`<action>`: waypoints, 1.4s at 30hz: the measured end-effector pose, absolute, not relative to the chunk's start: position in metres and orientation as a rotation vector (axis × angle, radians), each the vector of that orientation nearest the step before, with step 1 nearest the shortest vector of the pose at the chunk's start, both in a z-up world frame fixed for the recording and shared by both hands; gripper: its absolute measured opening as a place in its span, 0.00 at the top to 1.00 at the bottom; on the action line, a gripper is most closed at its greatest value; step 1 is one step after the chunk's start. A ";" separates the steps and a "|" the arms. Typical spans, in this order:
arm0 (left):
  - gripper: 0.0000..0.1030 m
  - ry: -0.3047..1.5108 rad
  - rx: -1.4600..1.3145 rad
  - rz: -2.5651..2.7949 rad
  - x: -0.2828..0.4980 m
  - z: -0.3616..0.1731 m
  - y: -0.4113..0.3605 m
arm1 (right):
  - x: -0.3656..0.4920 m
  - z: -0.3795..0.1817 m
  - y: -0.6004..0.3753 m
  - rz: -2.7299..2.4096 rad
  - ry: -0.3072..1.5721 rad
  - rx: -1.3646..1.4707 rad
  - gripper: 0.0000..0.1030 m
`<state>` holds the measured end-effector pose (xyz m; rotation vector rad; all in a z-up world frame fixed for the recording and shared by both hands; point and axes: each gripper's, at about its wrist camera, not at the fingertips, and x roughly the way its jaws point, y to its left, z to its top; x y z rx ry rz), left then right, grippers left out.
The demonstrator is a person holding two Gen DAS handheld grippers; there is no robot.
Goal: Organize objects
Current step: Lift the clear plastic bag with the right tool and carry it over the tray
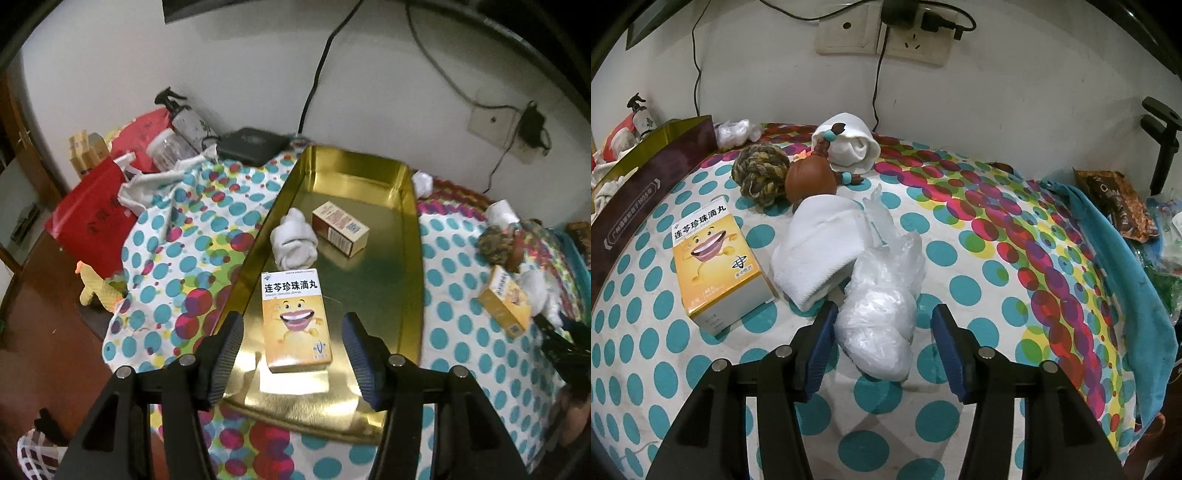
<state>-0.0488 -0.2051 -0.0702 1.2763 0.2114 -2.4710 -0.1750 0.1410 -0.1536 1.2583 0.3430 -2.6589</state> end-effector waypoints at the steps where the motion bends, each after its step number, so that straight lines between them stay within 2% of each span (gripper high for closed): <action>1: 0.45 0.212 1.264 -2.479 -0.043 -0.065 -0.204 | -0.176 -0.154 0.142 -2.657 0.355 1.253 0.55; 5: 0.45 0.193 1.207 -2.497 -0.022 -0.050 -0.204 | -0.177 -0.155 0.138 -2.654 0.445 1.222 0.66; 10: 0.45 0.230 1.179 -2.501 0.000 -0.043 -0.212 | -0.179 -0.155 0.142 -2.657 0.498 1.174 0.67; 16: 0.45 0.265 1.147 -2.486 0.023 -0.042 -0.225 | -0.187 -0.143 0.165 -2.670 0.397 1.150 0.68; 22: 0.45 0.309 1.144 -2.480 0.038 -0.048 -0.236 | -0.187 -0.108 0.166 -2.662 0.355 1.082 0.67; 33: 0.45 0.385 1.142 -2.460 0.064 -0.056 -0.260 | -0.134 -0.031 0.013 -2.450 0.262 0.923 0.67; 39: 0.44 0.468 1.157 -2.420 0.077 -0.068 -0.281 | -0.129 -0.033 -0.083 -2.271 0.305 0.952 0.67; 42: 0.38 0.513 1.171 -2.399 0.083 -0.074 -0.291 | -0.125 -0.048 -0.125 -2.212 0.372 0.981 0.67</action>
